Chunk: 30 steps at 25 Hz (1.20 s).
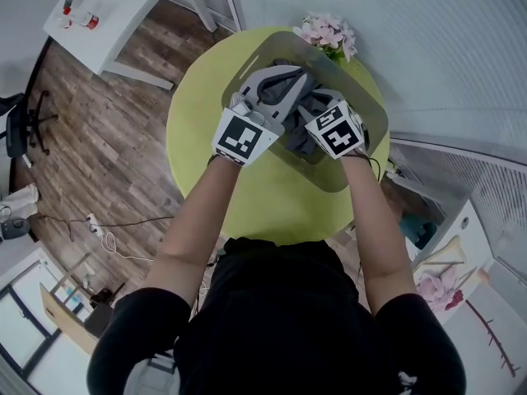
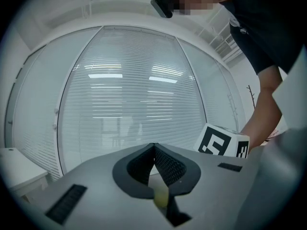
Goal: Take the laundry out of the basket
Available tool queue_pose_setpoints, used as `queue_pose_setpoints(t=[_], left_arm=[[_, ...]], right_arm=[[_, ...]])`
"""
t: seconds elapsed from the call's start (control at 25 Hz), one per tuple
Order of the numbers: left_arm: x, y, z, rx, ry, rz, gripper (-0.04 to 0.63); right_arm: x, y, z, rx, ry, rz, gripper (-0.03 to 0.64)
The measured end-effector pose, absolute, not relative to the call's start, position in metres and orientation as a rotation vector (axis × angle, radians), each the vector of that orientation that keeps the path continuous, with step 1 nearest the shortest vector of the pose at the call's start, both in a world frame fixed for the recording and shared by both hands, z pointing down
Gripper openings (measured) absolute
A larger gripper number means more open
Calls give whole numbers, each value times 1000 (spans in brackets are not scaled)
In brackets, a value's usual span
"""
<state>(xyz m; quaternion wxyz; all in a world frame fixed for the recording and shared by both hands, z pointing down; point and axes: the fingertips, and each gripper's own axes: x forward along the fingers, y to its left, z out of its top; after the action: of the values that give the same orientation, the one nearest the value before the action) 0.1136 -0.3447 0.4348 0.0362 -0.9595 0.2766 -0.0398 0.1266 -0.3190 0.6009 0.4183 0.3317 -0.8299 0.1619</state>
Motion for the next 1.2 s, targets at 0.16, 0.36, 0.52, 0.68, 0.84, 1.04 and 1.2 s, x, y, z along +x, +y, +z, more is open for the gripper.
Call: queue_pose_setpoints(t=[0.16,0.36,0.52,0.68,0.84,1.04,1.2], left_arm=[[122,-358,445,-2966,838,-118,9],[132,-368,454,-2969,826,-141,9],[139,-373,465,-2973,812,-163,10],[142,-378,474,-2975,820,-182,9],[142,-383,485,-2980,829,-211,9],[142,-391,487,-2971,846,-217,9],[139,-394,488,-2969,860,-223,9]], right_arm=[[130,-323,633,764,-2010,395,198],[140,-318,670,691,-1907,422,297],[144,-322,692,662,-1856,422,353],[144,-323,711,600,-1822,453,394],[145,-323,727,549,-1812,477,420],[146,-325,744,496,-1792,499,442],[141,-331,751,513,-1812,505,442]])
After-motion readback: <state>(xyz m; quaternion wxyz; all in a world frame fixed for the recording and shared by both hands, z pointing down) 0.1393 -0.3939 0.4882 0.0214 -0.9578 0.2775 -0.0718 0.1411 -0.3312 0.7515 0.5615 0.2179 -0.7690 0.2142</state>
